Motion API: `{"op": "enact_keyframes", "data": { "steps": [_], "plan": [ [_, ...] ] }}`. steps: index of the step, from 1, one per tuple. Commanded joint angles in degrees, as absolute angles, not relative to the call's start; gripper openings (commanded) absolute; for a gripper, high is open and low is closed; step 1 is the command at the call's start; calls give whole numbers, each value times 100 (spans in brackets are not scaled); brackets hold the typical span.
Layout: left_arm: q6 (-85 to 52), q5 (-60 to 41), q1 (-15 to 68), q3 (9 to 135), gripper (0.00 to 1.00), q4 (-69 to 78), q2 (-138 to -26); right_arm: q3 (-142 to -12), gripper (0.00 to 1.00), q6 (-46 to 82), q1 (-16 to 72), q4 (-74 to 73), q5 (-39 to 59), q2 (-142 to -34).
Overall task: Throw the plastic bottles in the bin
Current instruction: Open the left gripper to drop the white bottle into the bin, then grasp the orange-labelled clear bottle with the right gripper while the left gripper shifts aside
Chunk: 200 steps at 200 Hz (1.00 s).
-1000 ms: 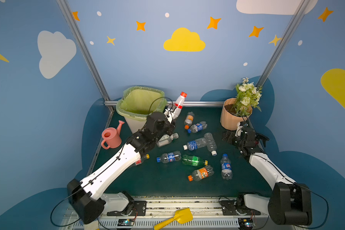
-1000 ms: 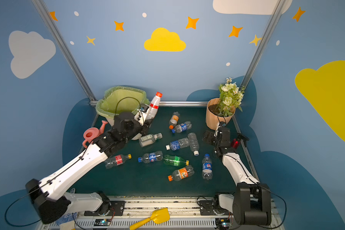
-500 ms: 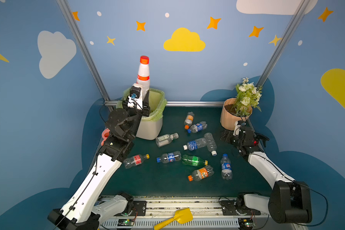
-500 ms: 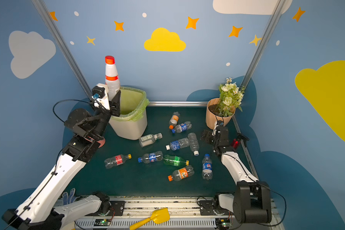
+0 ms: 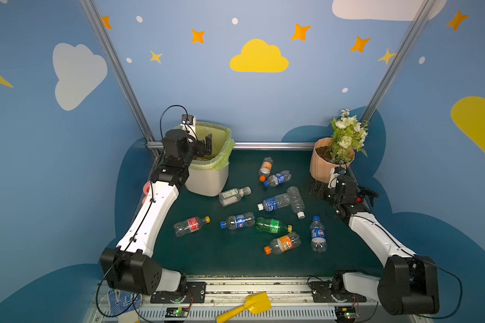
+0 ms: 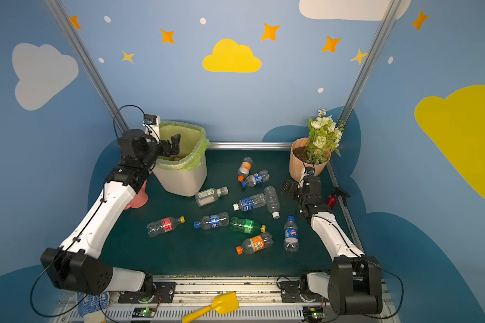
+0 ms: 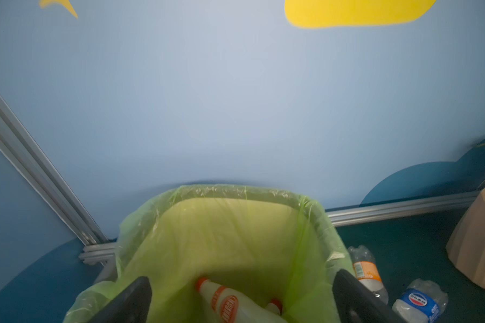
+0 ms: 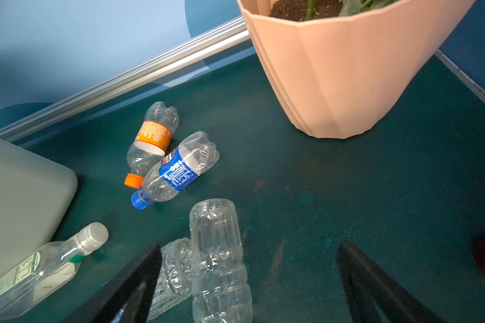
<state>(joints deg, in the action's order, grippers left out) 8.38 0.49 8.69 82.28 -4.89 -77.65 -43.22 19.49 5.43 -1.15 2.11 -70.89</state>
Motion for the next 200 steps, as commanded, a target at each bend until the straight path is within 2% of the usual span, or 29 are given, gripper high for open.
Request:
{"op": "enact_keyframes", "data": {
  "steps": [1, 78, 150, 200],
  "plan": [
    [1109, -17, 918, 8100, 100, 252, -6936, -4532, 97, 1950, 572, -179, 164, -7032],
    [797, 489, 939, 6675, 100, 261, -5532, -5465, 96, 2153, 776, 96, 413, -7798],
    [19, 1507, 917, 5283, 100, -81, -4428, -7242, 95, 2362, 1445, 925, 590, -9295],
    [-844, 2130, 767, 4557, 100, -523, -4051, -9053, 95, 2257, 1952, 2173, 761, -10860]
  ]
}}
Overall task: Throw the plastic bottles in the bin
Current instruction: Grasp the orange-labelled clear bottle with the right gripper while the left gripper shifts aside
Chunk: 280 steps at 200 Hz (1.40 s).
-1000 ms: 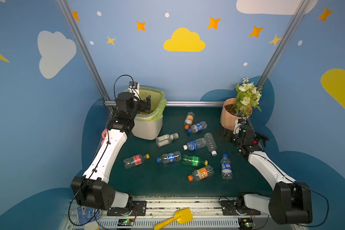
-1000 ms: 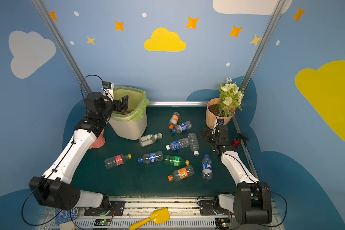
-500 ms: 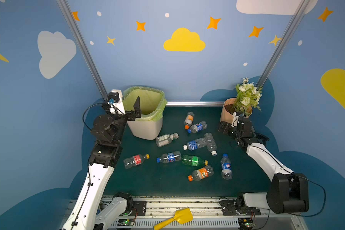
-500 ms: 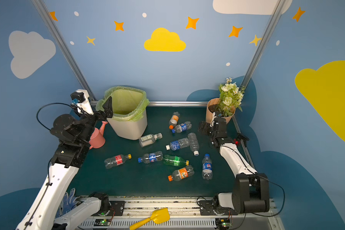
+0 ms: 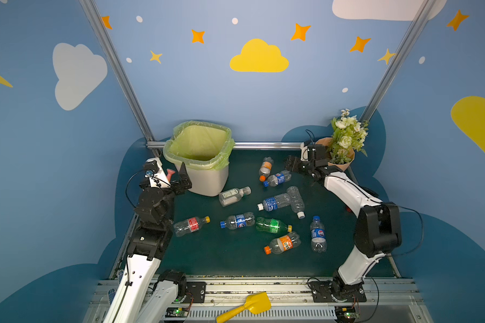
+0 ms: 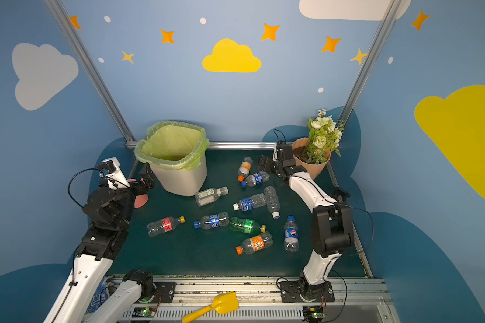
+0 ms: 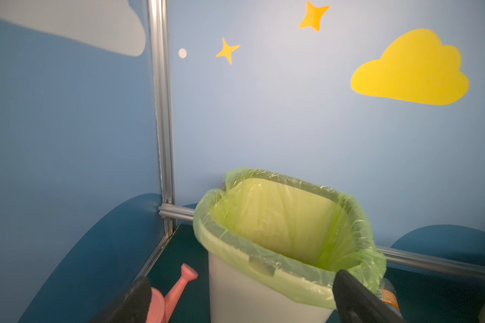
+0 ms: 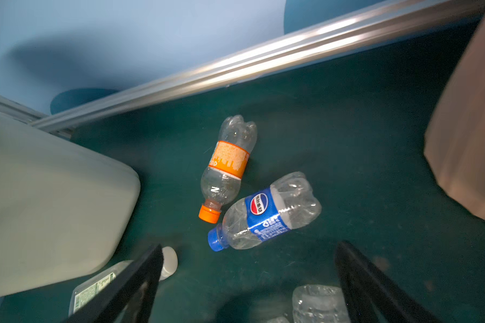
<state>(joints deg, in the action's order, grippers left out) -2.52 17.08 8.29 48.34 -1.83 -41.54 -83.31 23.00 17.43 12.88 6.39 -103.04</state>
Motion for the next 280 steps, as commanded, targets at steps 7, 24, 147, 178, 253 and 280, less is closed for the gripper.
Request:
{"op": "enact_keyframes", "data": {
  "steps": [7, 24, 147, 178, 253, 280],
  "plan": [
    [-946, 2181, 756, 4451, 100, -565, -3990, -9255, 94, 2239, 2008, 2289, 748, -11041],
    [-1293, 2363, 730, 4192, 100, -664, -3833, -9604, 95, 2271, 2111, 2398, 766, -11406],
    [-1973, 2189, 688, 3410, 100, -1089, -3463, -11851, 92, 2214, 2390, 3290, 678, -13424],
    [-1961, 2092, 686, 3388, 100, -1090, -3540, -12377, 90, 2221, 2388, 3466, 655, -13854],
    [-1959, 2059, 670, 3393, 100, -1076, -3650, -13805, 88, 2264, 2382, 4204, 591, -14873],
    [-1960, 2067, 679, 3391, 100, -1062, -3663, -14039, 84, 2370, 2391, 4249, 637, -15065]
  ]
}}
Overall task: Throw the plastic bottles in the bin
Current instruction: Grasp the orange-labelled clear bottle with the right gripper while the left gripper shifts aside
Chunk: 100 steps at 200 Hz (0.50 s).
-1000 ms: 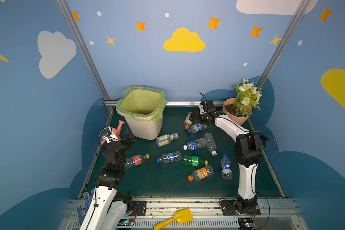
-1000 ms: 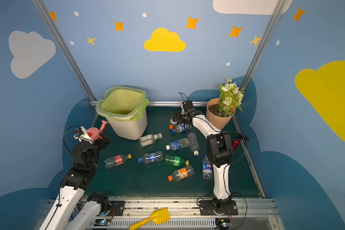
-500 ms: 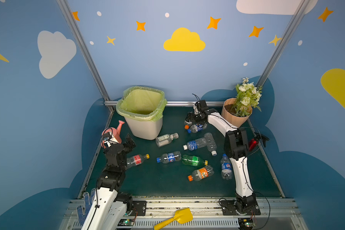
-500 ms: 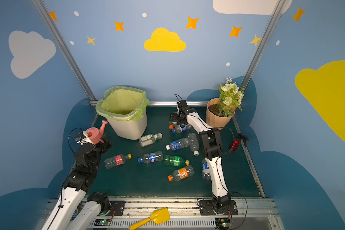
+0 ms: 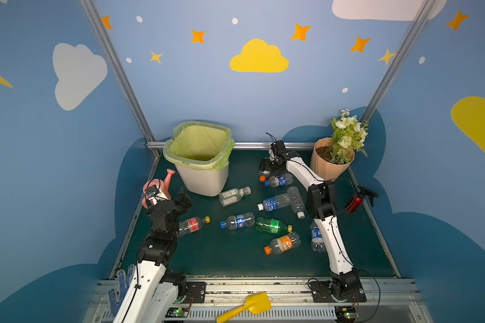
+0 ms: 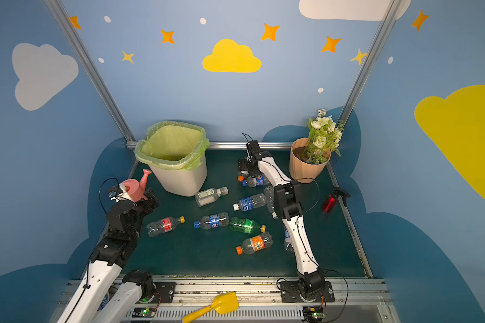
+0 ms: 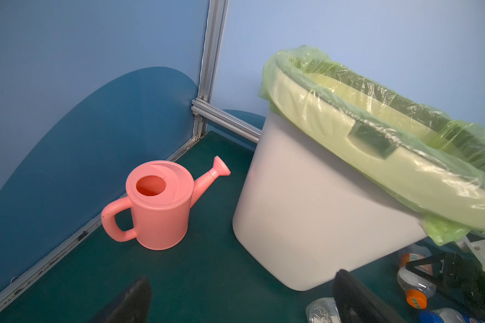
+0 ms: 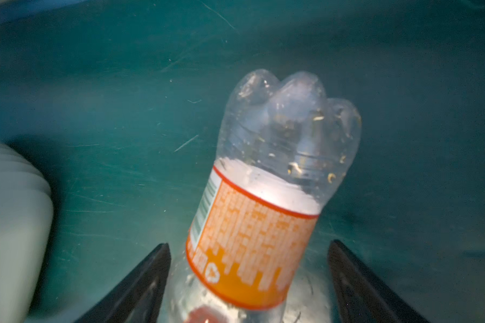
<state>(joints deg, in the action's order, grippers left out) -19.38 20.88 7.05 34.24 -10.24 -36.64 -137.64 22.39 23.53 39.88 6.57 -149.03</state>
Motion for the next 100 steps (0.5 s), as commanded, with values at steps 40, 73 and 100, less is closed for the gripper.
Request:
{"op": "enact_keyframes", "data": {
  "steps": [40, 73, 100],
  "plan": [
    [-1989, 2057, 686, 3398, 100, -1061, -3686, -14142, 70, 2515, 2373, 4193, 819, -15155],
    [-2048, 2001, 676, 3387, 100, -1077, -3713, -14048, 63, 2597, 2353, 3983, 1026, -14963],
    [-2096, 1966, 676, 3336, 100, -1072, -3710, -13689, 62, 2654, 2347, 3584, 1159, -14568]
  ]
}}
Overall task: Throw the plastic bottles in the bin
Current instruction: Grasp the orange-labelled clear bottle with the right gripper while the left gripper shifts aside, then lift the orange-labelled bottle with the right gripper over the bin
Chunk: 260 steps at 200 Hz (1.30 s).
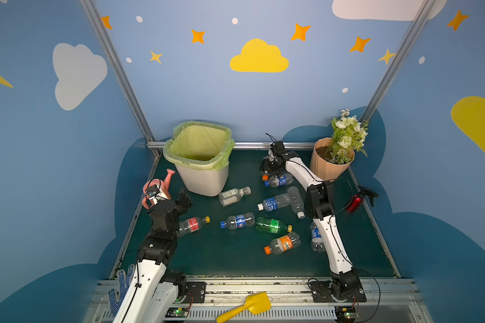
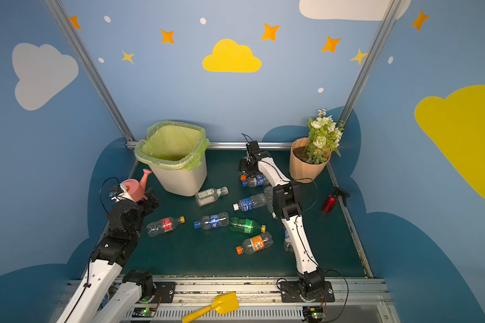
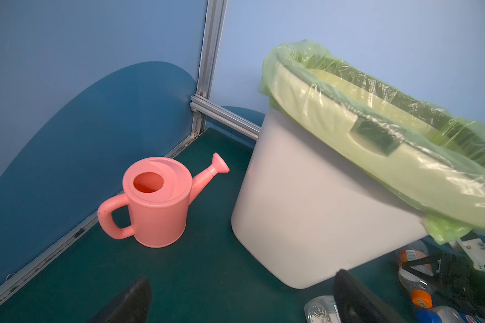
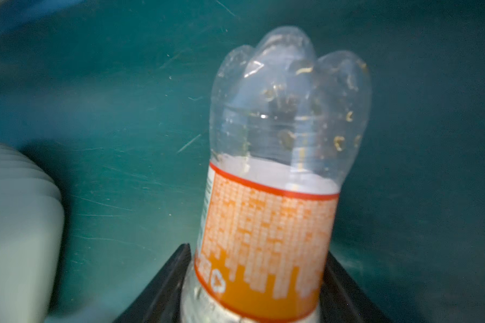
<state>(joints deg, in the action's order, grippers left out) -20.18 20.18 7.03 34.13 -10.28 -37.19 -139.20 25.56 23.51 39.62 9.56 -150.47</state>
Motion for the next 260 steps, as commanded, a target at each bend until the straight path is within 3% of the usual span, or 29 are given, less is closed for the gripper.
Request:
{"op": "enact_keyframes", "data": {
  "steps": [1, 120, 159, 172, 219, 242, 260],
  "plan": [
    [-2098, 1968, 677, 3334, 100, -1077, -3709, -13669, 62, 2654, 2347, 3572, 1160, -14548],
    [-2396, 1952, 668, 3166, 100, -1029, -3780, -11140, 56, 2592, 2486, 281, 1551, -11135],
    [-2417, 1886, 664, 3142, 100, -976, -3803, -10569, 54, 1819, 3111, -784, 1434, -10142],
    [-2437, 1835, 668, 3138, 100, -967, -3806, -10564, 59, 1498, 3446, -1033, 1427, -9998],
    [-2479, 1742, 671, 3138, 100, -1011, -3771, -11113, 61, 648, 4424, -1155, 1657, -10569],
    [-2487, 1724, 668, 3125, 100, -996, -3754, -12515, 65, 908, 4500, -37, 1981, -11782],
    [-2476, 1668, 668, 3103, 100, -876, -3783, -14512, 66, 921, 4497, 1604, 2055, -13024]
  ]
}}
